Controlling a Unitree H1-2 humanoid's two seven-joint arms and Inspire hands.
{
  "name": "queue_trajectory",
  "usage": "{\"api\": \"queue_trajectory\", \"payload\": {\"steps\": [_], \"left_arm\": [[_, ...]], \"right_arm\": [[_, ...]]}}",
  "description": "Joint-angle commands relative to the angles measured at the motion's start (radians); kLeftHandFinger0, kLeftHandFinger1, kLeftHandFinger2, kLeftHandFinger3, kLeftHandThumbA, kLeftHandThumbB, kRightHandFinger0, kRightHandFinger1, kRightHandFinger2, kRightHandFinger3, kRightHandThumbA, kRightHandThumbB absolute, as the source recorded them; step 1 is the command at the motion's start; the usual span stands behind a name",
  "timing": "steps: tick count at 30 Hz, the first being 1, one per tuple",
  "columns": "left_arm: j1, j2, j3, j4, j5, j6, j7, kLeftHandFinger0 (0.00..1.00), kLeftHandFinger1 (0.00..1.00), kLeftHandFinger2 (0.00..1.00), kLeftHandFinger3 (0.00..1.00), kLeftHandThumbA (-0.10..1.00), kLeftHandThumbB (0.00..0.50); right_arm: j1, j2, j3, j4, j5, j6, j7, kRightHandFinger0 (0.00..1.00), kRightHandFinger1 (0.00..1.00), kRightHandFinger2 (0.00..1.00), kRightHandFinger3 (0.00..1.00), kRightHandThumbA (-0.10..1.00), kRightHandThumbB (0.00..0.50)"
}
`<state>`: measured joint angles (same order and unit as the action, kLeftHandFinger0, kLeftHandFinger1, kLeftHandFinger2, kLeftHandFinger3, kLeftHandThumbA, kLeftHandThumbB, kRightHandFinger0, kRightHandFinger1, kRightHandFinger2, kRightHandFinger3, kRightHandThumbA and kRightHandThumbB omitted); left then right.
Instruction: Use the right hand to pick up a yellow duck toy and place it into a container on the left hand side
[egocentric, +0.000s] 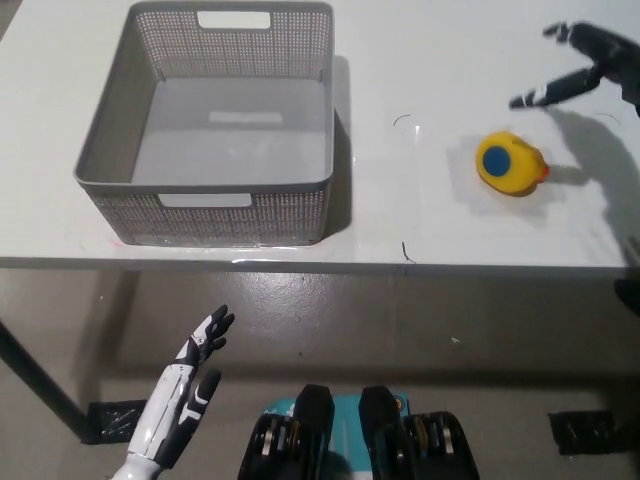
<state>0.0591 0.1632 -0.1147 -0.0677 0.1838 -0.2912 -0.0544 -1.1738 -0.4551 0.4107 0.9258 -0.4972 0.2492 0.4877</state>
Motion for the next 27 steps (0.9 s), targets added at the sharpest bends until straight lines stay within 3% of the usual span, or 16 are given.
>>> {"api": "queue_trajectory", "payload": {"steps": [1, 3, 6, 12, 15, 20, 24, 27], "left_arm": [[-0.004, 0.014, 0.009, -0.049, 0.002, -0.007, -0.008, 1.0, 1.0, 1.0, 1.0, 1.0, 0.226], [-0.012, 0.017, 0.013, -0.045, 0.004, -0.013, -0.006, 1.0, 1.0, 1.0, 1.0, 1.0, 0.221], [-0.011, 0.015, 0.013, -0.042, 0.008, -0.016, -0.004, 1.0, 1.0, 1.0, 1.0, 1.0, 0.22], [-0.007, 0.016, 0.012, -0.053, -0.001, 0.004, -0.014, 1.0, 1.0, 1.0, 1.0, 1.0, 0.229], [-0.01, 0.013, 0.011, -0.048, -0.001, -0.001, -0.015, 1.0, 1.0, 1.0, 1.0, 1.0, 0.23], [-0.017, 0.007, 0.009, -0.043, 0.009, -0.007, -0.013, 1.0, 1.0, 1.0, 1.0, 1.0, 0.224], [-0.017, 0.006, 0.009, -0.039, 0.006, -0.008, -0.014, 1.0, 1.0, 1.0, 1.0, 1.0, 0.231], [-0.017, 0.006, 0.009, -0.043, 0.008, -0.007, -0.013, 1.0, 1.0, 1.0, 1.0, 1.0, 0.233]], "right_arm": [[-0.178, -0.052, -0.001, 0.127, 0.088, -0.165, 0.283, 1.0, 1.0, 1.0, 1.0, 1.0, 0.345], [-0.183, -0.043, -0.002, 0.148, 0.08, -0.141, 0.276, 1.0, 1.0, 1.0, 1.0, 1.0, 0.399], [-0.17, -0.034, -0.002, 0.147, 0.072, -0.142, 0.26, 1.0, 1.0, 1.0, 1.0, 1.0, 0.423], [-0.156, -0.002, 0.008, 0.213, 0.062, -0.197, 0.234, 1.0, 1.0, 1.0, 1.0, 1.0, 0.378], [-0.156, 0.008, 0.014, 0.23, 0.051, -0.181, 0.219, 1.0, 1.0, 1.0, 1.0, 1.0, 0.406], [-0.158, 0.018, 0.019, 0.254, 0.043, -0.174, 0.197, 1.0, 1.0, 1.0, 1.0, 1.0, 0.41], [-0.163, 0.026, 0.029, 0.264, 0.032, -0.163, 0.18, 1.0, 1.0, 1.0, 1.0, 1.0, 0.452], [-0.171, 0.033, 0.051, 0.287, 0.02, -0.211, 0.183, 1.0, 1.0, 1.0, 1.0, 1.0, 0.387]]}}
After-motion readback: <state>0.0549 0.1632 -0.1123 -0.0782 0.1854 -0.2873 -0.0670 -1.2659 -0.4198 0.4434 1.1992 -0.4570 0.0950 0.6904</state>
